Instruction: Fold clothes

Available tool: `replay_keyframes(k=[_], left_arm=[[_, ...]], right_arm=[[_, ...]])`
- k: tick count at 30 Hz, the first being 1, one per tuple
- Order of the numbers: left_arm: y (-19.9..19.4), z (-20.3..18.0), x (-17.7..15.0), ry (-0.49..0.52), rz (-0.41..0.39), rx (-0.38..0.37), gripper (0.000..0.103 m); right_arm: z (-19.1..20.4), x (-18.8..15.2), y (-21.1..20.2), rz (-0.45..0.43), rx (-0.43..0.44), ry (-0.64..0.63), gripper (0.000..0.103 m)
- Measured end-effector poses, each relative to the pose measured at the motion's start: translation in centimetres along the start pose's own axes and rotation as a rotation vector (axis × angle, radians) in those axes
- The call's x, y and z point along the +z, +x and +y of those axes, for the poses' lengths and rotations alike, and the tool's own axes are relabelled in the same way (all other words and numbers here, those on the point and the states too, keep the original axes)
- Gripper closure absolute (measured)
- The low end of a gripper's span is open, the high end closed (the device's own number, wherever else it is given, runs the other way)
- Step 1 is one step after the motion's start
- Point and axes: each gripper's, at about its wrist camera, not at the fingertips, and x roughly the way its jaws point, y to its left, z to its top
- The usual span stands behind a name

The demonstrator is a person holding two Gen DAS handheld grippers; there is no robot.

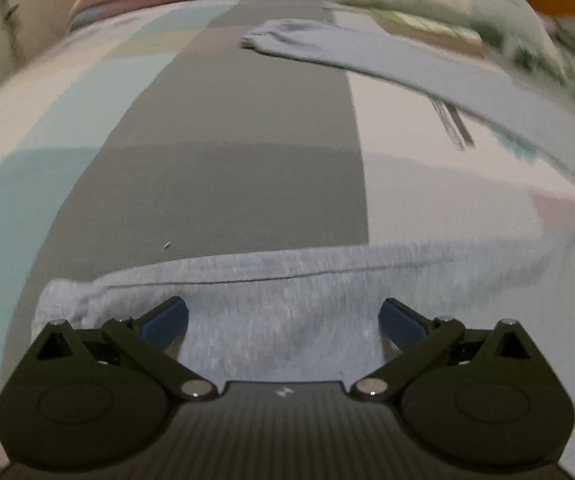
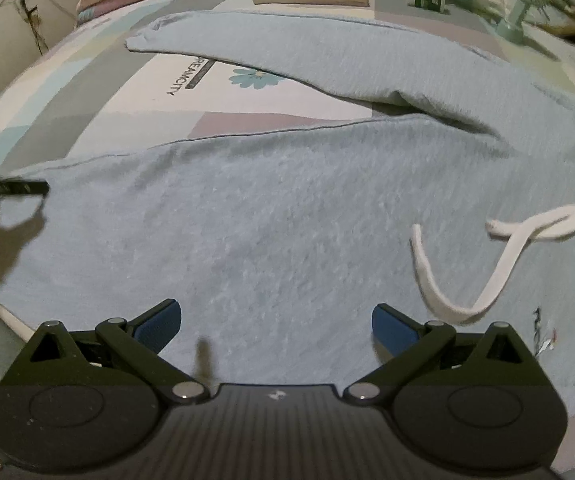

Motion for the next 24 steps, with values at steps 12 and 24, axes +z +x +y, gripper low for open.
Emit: replay_keyframes(k=[12,24], left_arm=[[-4.6,-10.3,1.0,0.226,-0.067,-0.243,0.001],[1.9,-18.5,0.5,0.265,0.032,-0.341,0.001]], right_arm=[[0.7,-2.6,1.8,-0.044,-0.063,-0.13,0.0],[0.1,-4.7,1.5,-0.176,-0.032,-0.171,0.0]])
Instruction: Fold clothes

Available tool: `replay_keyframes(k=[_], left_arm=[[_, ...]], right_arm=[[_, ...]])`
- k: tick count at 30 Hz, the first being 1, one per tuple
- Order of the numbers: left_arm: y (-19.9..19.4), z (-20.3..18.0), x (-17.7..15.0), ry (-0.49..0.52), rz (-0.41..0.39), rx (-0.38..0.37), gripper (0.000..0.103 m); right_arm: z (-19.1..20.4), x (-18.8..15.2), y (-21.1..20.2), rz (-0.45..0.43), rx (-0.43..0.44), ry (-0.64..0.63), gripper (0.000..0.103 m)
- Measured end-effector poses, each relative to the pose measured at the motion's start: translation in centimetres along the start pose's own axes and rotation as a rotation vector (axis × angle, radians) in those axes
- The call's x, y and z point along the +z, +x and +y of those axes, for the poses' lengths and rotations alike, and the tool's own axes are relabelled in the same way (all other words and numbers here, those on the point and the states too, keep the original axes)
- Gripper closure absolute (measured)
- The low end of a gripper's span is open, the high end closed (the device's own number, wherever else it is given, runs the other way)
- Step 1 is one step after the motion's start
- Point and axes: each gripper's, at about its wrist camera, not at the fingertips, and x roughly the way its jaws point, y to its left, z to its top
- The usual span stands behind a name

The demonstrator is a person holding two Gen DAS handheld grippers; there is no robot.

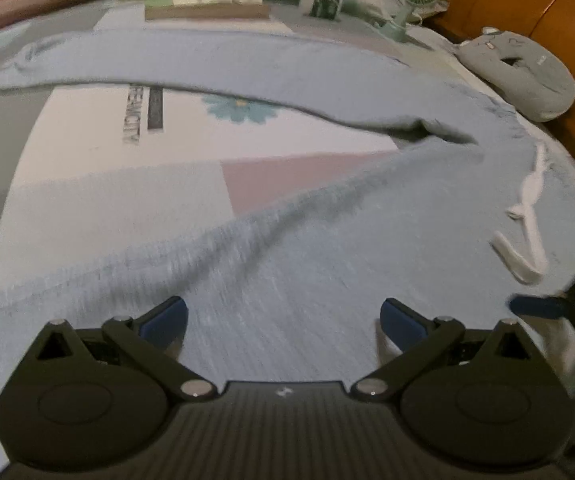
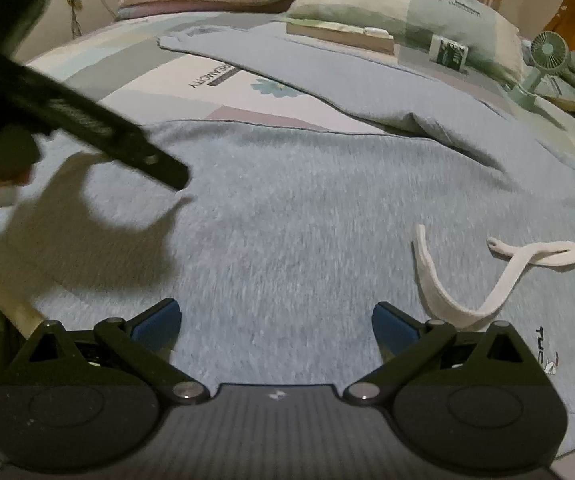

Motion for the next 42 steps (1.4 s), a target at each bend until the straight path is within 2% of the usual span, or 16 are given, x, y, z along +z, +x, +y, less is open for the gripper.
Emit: replay_keyframes(k=[4,7,11,13,16,19,23,26,29,34,38,40,42], left_arm=[[1.0,0.3,1.3,-0.044,-0.011,0.04,0.001],[0.5,-0.6,1.4,-0.035,0.0,0.075,0.001],[-2.4,-2.3,0.3,0.021,-0.047,0.117,0.001],[-4.1,-2.9,-0.5,0.03,-0.087,0.138,0.001],[-5.0,-3.6,-2.4,0.041,-0.097,0.185,0.001],[-4.6,-4.0,-4.3,0.06,-0.054,0.191,0.001],[-4.2,-3.6,-5.7,0.027,-0.02,0.19,0.001],[-4.6,-3.6,-5.9,0.011,0.011,0.205,0.001],[-5.7,-4.4,-5.2,0.025,-0.001,0.22,0.001],[-7.2,-7.2,-2.5,0.052,-0.111,0.158,0.001],[-5.3,-10.0,-1.8,0.091,-0.152,0.096,0.001],[-3.3,-10.7,-2.2,0.081,-0.098,0.059,0.001],[-1.8,-11.1,-3.2,0.083,-0.05,0.064,0.001]], right_arm=[[0.1,-0.4,-0.1,-0.022,-0.004,0.0,0.0],[0.1,-0.6,-0.2,-0.036,-0.005,-0.006,0.0],[-0.3,-0.2,-0.8,-0.017,-0.015,-0.024,0.0],[-1.1,-0.1,-2.1,-0.053,-0.046,-0.017,0.0],[-3.9,-0.1,-4.9,-0.123,-0.077,0.035,0.0],[-8.2,-0.5,-6.9,-0.169,-0.153,0.115,0.0],[-13.8,-1.6,-6.8,-0.134,-0.312,0.277,0.0],[-16.1,-2.6,-5.5,-0.061,-0.319,0.375,0.0],[-17.0,-3.6,-4.2,0.019,-0.325,0.432,0.0],[-16.6,-4.6,-4.0,0.024,-0.33,0.425,0.0],[-16.8,-4.6,-3.9,0.019,-0.324,0.436,0.0],[-16.9,-4.6,-3.9,0.017,-0.322,0.439,0.0],[-16.8,-4.6,-4.0,0.016,-0.323,0.438,0.0]])
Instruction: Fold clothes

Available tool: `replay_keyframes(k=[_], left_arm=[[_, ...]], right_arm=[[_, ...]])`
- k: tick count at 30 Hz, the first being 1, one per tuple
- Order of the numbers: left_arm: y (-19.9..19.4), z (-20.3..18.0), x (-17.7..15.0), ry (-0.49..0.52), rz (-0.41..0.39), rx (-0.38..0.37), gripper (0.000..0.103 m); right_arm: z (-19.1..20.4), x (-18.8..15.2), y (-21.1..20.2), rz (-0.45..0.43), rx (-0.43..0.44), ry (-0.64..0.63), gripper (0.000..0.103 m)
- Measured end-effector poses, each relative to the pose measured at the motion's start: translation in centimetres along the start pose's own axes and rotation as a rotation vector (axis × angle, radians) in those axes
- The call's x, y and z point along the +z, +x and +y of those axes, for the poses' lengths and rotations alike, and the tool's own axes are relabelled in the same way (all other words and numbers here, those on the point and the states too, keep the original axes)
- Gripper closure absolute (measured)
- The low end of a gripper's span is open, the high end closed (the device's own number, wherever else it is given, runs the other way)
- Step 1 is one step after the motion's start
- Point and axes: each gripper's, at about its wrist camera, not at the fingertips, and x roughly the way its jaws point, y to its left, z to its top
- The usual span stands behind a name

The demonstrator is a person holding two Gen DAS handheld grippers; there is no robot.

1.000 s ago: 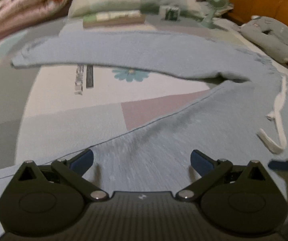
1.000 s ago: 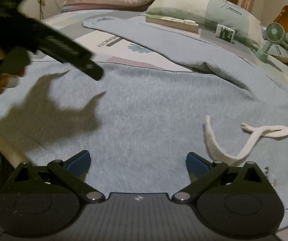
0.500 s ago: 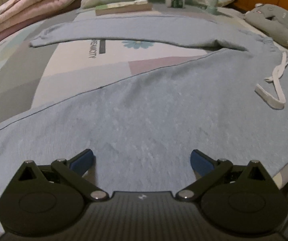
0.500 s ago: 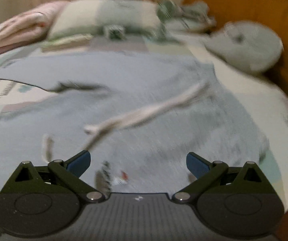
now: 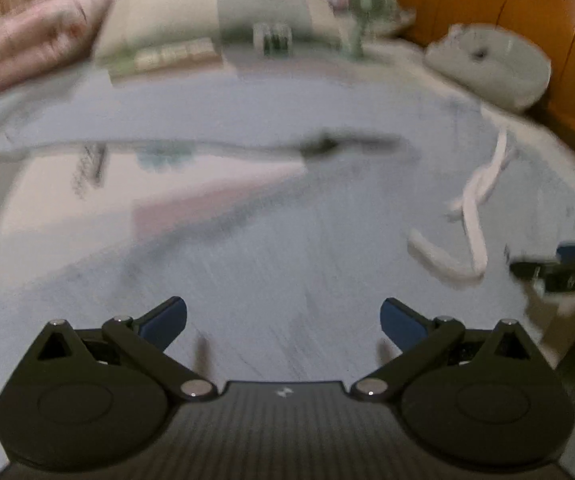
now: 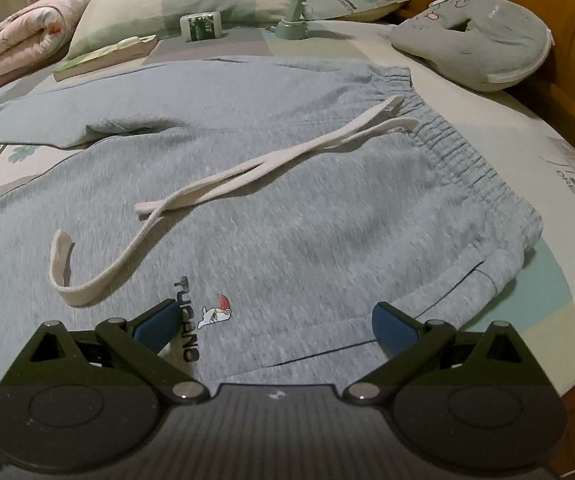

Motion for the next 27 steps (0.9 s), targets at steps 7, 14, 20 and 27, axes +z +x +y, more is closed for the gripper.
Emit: replay_keyframes(k=[7,14,20,27], left_arm=[[-1.0,0.4,-3.5,0.054,-0.014,0.045,0.001],[-2.7,1.6,-1.2,0.037,-0.067,0.066,0.001],[-1.1,1.0,-2.1,0.024,-0.035,0.021,0.001],[-0.8,0.9,-3.5,0.041,-0.015,0.011,0.001]], right_arm=[[-0.1,0.0,0.1,0.003,0.004,0.0,0.0],[0.1,0.7,-0.7,0.018,0.016,0.02,0.0],[1.2,1.6,-1.9,-0.021,0.062,0.005,0.0],[2.2,0.8,-0.1,0.059,0.055,-0.028,0.0]])
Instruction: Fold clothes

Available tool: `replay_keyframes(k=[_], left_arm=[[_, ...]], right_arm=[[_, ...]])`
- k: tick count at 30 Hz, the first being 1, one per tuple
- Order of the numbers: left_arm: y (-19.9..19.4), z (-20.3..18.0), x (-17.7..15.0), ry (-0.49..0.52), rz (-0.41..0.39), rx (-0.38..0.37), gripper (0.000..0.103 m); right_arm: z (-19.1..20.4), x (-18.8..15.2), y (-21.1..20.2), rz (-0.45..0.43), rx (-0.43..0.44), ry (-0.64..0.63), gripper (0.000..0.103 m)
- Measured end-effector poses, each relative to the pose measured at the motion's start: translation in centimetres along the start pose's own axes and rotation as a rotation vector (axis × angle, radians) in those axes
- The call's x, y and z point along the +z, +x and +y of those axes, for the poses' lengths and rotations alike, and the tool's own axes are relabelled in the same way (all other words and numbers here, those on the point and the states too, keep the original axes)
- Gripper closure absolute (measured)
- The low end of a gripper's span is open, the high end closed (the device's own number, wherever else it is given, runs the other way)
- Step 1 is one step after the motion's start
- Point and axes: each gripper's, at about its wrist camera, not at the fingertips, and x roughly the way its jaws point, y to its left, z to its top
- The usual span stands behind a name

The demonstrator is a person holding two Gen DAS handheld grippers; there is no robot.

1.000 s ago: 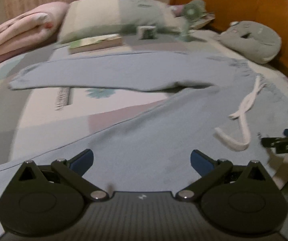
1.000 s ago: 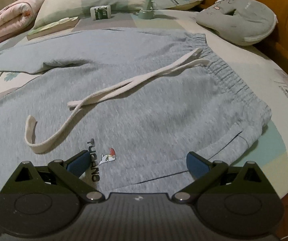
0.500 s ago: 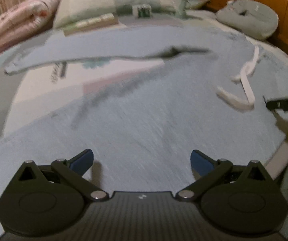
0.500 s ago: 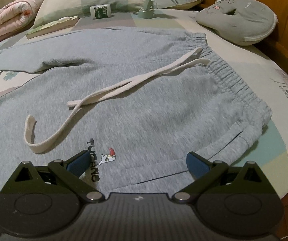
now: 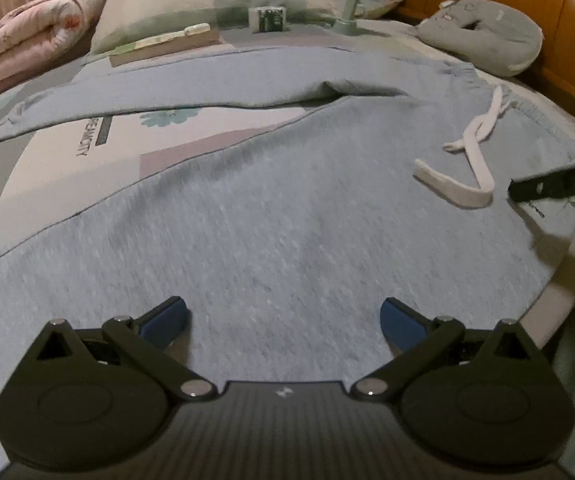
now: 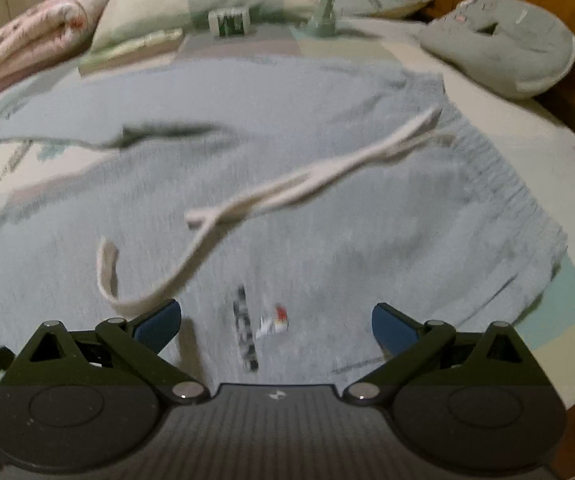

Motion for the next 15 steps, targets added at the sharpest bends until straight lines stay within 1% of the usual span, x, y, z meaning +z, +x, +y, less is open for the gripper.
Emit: replay_keyframes(k=[2,6,8,10,13,15], left_arm=[[-0.2,0.1,0.5,-0.006,0.0,0.003,0.001],[0.0,-0.9,2.3,0.033,-0.029,-0.001,0.001],[0.5,-1.6,2.8,0.051,-0.029,-0.018,0.001],[1.2,-2.3,2.6,0.055,-0.009,-0.024,0.001],[1.4,-2.6,1.4,0.04,-0.008,-0.034,0.001],[1.0,-2.5,0.8,0.051,-0.005,-0.043,0.001]], right_arm=[[0.2,-0.3,0.0,-0.003,-0.009,-0.015,0.0],[0.3,-0.4,0.1,-0.001,-0.013,-0.02,0.0],[0.3,-0.4,0.1,0.0,-0.013,-0.019,0.0],[0.3,-0.6,0.1,-0.009,-0.014,-0.023,0.0],[0.3,-0.9,0.0,-0.021,-0.013,-0.028,0.0],[0.3,-0.9,0.0,-0.025,-0.007,-0.03,0.0]])
